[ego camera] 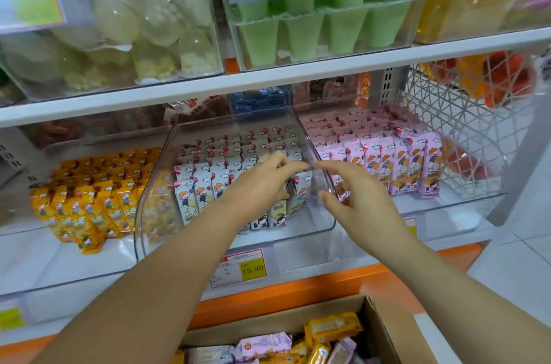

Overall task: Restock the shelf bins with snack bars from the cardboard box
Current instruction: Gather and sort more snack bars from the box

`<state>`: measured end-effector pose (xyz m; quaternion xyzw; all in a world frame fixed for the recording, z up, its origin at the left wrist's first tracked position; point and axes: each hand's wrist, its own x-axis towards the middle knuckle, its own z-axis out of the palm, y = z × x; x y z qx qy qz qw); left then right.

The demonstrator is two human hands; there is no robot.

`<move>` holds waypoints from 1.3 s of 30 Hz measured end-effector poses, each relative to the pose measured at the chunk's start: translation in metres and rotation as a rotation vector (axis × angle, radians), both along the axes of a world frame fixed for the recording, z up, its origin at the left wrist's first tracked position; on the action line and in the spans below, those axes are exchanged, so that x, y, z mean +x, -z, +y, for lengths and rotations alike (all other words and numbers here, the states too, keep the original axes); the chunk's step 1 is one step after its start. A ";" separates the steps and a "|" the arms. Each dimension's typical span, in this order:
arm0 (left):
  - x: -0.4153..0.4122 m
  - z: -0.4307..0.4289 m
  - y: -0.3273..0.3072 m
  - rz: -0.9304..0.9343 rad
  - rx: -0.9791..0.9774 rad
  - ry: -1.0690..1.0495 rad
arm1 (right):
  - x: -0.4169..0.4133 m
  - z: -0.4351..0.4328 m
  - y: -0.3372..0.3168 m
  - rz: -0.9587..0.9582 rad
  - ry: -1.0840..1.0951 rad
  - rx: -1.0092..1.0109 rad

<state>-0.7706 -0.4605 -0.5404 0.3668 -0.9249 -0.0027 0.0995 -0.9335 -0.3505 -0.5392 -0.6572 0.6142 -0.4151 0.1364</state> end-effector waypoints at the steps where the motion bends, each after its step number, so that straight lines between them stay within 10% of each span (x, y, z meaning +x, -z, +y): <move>1: 0.000 -0.002 0.002 -0.008 -0.007 0.008 | 0.000 0.000 0.000 0.003 -0.001 -0.001; 32: 0.017 -0.013 0.000 -0.270 -0.424 0.077 | 0.001 0.001 0.000 0.012 0.000 0.020; 39: 0.015 -0.009 0.002 -0.182 -0.228 -0.144 | 0.004 0.004 0.000 -0.007 0.004 0.000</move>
